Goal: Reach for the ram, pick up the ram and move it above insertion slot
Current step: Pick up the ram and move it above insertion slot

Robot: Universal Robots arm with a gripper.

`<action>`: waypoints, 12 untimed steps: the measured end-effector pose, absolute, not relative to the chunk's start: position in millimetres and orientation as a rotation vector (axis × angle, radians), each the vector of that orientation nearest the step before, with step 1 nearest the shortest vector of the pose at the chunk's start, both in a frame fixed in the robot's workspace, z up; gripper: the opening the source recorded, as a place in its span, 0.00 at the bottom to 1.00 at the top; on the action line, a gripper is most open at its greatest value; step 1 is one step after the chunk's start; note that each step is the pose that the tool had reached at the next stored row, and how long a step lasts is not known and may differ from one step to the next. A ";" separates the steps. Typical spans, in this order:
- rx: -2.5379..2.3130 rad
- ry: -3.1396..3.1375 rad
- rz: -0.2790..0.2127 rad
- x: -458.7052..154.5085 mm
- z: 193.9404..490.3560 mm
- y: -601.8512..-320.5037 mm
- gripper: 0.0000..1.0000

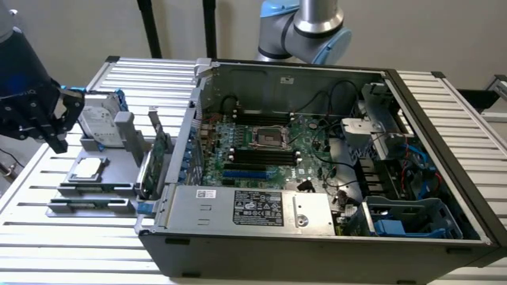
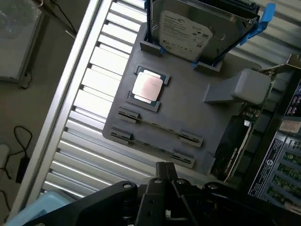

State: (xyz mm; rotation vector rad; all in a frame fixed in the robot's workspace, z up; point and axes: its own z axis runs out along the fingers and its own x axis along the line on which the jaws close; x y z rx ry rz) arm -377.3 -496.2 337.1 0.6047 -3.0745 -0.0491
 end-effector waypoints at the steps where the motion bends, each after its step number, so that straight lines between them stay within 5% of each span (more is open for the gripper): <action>1: 0.632 -3.069 -0.049 -377.3 337.1 -496.2 0.11; 12: 0.936 -2.987 -0.047 -377.3 337.1 -496.2 0.11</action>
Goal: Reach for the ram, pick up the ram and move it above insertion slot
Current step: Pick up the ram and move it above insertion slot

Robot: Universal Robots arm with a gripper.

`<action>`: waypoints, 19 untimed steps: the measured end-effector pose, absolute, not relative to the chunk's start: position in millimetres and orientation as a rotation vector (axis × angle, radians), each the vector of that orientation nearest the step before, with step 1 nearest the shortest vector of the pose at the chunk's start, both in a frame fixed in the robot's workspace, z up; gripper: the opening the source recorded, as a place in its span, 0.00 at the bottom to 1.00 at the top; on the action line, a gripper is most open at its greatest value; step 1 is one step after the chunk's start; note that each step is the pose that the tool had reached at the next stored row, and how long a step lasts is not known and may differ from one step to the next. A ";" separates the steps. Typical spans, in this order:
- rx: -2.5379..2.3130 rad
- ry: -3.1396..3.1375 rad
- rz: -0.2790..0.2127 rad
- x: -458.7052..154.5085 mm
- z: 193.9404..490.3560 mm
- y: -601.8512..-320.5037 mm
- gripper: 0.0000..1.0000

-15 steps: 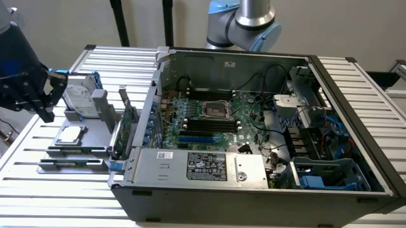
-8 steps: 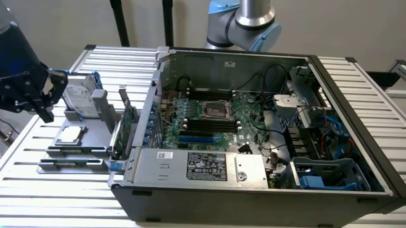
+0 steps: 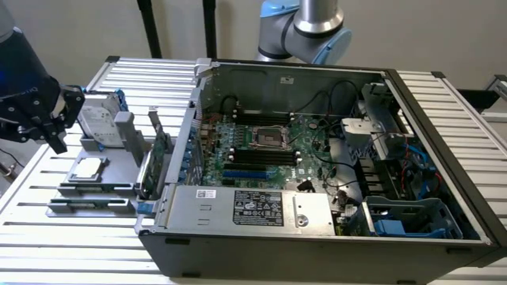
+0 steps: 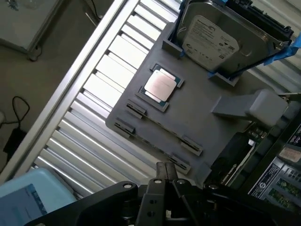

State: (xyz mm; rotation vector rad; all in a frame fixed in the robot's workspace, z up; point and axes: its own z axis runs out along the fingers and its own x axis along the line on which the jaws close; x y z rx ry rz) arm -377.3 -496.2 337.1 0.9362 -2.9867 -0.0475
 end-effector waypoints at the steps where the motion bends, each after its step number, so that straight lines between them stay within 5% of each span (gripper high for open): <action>1: 0.963 -2.978 -0.047 -377.3 337.0 -496.2 0.11; 19: 1.433 -2.777 -0.044 -377.3 337.1 -496.2 0.11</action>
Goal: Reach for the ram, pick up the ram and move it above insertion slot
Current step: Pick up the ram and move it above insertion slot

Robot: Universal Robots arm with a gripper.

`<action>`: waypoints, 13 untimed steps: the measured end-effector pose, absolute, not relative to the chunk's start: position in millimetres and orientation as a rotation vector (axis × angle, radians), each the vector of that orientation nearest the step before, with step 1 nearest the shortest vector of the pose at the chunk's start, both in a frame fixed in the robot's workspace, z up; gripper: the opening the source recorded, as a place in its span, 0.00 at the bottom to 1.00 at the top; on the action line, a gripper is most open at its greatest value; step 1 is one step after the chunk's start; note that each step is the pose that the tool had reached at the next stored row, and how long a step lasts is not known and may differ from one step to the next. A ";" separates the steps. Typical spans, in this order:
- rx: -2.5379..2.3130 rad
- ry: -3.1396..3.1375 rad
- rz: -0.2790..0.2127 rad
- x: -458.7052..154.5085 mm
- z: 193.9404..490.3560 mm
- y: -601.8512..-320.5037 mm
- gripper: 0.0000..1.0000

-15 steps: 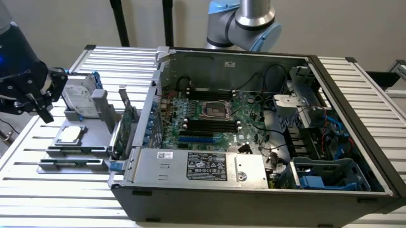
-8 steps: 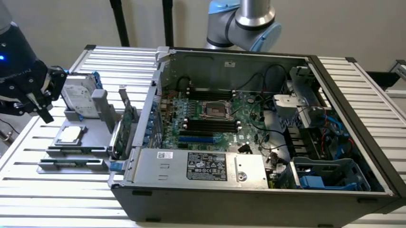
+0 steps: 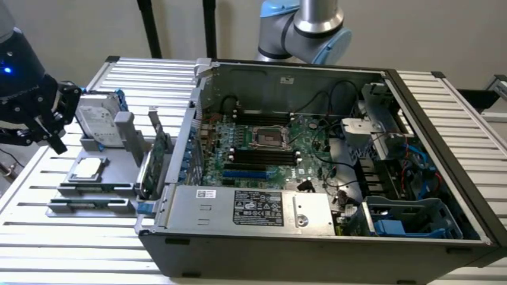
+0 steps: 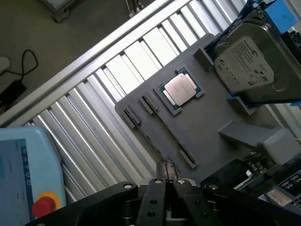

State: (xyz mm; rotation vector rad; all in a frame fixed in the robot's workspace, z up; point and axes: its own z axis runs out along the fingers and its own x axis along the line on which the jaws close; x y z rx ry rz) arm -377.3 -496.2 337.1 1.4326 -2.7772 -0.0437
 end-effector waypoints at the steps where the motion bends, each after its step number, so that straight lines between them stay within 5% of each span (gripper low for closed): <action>1: 1.457 -2.764 -0.043 -377.3 337.1 -496.2 0.11; 13: 1.750 -2.585 -0.040 -377.3 337.1 -496.2 0.11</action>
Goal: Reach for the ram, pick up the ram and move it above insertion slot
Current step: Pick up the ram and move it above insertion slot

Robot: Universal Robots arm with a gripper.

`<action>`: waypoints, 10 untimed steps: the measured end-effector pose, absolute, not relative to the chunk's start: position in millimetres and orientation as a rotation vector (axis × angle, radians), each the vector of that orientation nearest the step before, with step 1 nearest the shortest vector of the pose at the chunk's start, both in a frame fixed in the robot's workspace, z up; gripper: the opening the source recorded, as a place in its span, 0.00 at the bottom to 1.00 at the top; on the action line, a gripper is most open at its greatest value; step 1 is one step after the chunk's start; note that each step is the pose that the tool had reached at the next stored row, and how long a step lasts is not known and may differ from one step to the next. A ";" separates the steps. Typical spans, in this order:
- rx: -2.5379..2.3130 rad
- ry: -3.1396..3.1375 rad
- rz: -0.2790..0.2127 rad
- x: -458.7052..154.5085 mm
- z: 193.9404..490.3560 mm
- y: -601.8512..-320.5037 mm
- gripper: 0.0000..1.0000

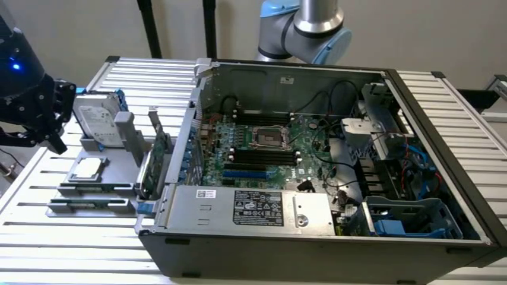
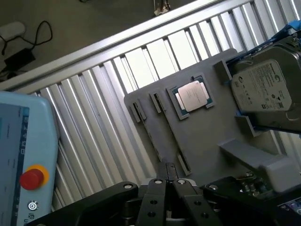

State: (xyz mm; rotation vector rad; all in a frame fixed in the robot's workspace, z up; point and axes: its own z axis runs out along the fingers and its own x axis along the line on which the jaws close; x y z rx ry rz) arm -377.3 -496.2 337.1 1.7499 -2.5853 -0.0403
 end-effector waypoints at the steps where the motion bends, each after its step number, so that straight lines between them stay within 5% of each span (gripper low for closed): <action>1: 1.773 -2.569 -0.040 -377.2 337.1 -496.2 0.11; 10: 1.974 -2.415 -0.037 -377.3 337.1 -496.2 0.11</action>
